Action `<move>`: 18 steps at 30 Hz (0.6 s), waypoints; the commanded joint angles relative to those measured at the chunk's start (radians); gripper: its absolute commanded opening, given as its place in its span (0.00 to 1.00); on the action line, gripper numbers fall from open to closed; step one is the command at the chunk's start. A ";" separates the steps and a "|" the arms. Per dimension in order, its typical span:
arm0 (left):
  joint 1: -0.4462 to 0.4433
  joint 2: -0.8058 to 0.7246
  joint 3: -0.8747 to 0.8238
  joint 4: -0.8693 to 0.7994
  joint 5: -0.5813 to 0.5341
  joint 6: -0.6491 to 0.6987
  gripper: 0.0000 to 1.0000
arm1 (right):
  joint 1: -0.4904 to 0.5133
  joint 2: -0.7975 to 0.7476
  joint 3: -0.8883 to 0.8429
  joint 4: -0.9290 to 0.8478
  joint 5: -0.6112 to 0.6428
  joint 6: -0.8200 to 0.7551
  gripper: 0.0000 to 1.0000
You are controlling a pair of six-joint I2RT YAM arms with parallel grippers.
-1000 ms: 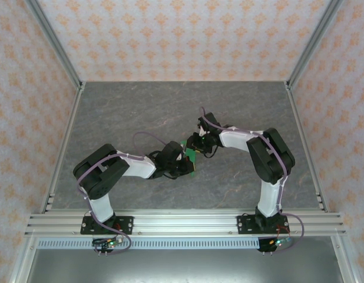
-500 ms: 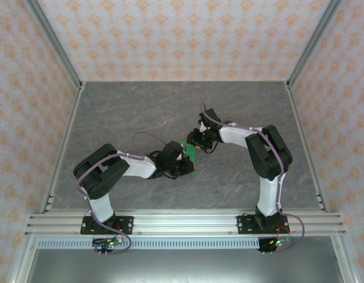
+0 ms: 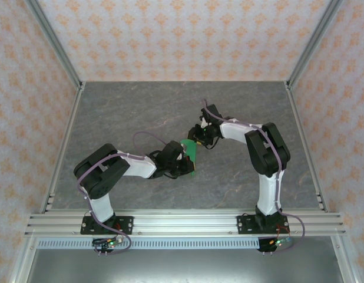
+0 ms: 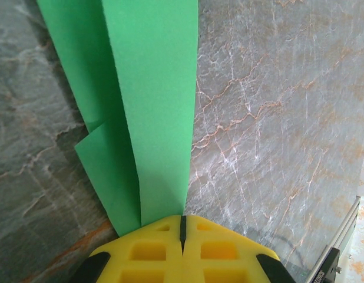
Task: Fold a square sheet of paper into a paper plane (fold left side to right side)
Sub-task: Fold the wing for the fifth time at the center of the table.
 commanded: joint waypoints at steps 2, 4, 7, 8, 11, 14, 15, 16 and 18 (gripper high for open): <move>-0.019 0.067 -0.041 -0.207 -0.040 -0.008 0.00 | -0.044 0.049 0.043 0.052 0.102 -0.034 0.40; -0.019 0.066 -0.041 -0.207 -0.041 -0.008 0.00 | -0.050 0.062 0.054 0.051 0.102 -0.036 0.40; -0.020 0.065 -0.041 -0.208 -0.041 -0.008 0.00 | -0.060 0.081 0.075 0.048 0.095 -0.038 0.41; -0.020 0.064 -0.041 -0.208 -0.041 -0.008 0.00 | -0.062 0.084 0.082 0.047 0.094 -0.037 0.40; -0.020 0.060 -0.042 -0.208 -0.043 -0.006 0.00 | -0.065 0.086 0.112 0.033 0.099 -0.048 0.40; -0.020 0.059 -0.041 -0.206 -0.043 -0.007 0.00 | -0.066 0.099 0.162 0.005 0.109 -0.065 0.41; -0.020 0.059 -0.041 -0.207 -0.043 -0.006 0.00 | -0.067 0.109 0.180 -0.004 0.108 -0.069 0.41; -0.020 0.058 -0.041 -0.207 -0.042 -0.006 0.00 | -0.067 0.115 0.196 -0.011 0.107 -0.070 0.41; -0.020 0.055 -0.043 -0.205 -0.044 -0.006 0.00 | -0.068 0.112 0.212 -0.016 0.107 -0.069 0.41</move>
